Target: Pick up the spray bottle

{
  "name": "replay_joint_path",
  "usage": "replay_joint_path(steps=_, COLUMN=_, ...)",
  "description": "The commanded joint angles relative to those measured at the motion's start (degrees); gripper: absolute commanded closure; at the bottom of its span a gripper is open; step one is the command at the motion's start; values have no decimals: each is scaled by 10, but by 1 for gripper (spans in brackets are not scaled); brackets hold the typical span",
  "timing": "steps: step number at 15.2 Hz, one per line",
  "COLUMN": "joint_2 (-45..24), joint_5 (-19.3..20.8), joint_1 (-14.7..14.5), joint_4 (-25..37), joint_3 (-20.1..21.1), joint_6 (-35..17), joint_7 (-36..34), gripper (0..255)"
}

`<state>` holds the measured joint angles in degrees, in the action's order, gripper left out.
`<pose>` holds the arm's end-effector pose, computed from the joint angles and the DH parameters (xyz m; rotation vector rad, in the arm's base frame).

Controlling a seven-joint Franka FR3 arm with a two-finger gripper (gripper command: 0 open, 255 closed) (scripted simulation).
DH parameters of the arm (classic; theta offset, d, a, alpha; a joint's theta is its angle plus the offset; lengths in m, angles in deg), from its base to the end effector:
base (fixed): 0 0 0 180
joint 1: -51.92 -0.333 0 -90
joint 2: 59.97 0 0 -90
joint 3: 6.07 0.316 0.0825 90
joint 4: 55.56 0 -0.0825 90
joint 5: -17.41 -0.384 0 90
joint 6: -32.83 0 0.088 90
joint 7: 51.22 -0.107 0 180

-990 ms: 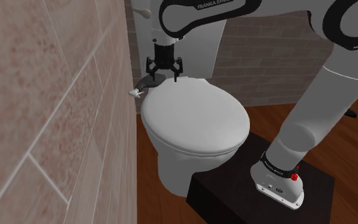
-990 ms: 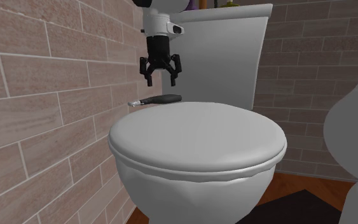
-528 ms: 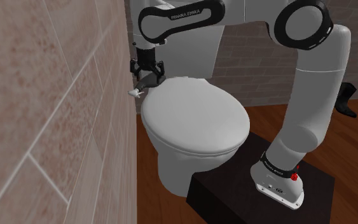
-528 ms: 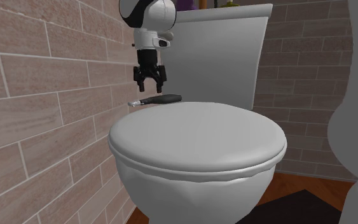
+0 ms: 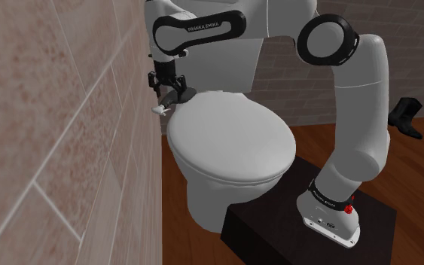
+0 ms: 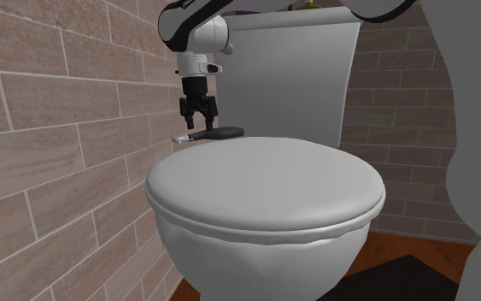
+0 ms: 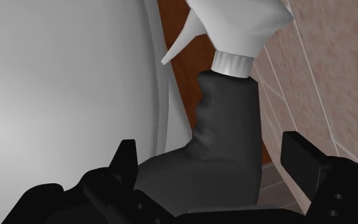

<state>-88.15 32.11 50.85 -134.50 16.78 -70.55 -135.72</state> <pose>0.6590 0.2131 0.4456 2.6786 -1.5240 0.0551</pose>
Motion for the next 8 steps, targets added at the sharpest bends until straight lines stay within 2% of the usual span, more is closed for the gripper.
replay_joint_path(steps=1, joint_2=-9, joint_5=2, joint_1=0, joint_4=-14, joint_3=1, joint_6=-41, joint_7=-4, gripper=0)
replay_joint_path(steps=5, joint_2=-13, joint_5=5, joint_1=2, joint_4=-29, joint_3=1, joint_6=-58, joint_7=-7, gripper=0)
replay_joint_path(steps=6, joint_2=-8, joint_5=3, joint_1=2, joint_4=-27, joint_3=2, joint_6=-53, joint_7=-6, gripper=255)
replay_joint_path(steps=8, joint_2=-15, joint_5=5, joint_1=0, joint_4=-18, joint_3=1, joint_6=-50, joint_7=-6, gripper=255)
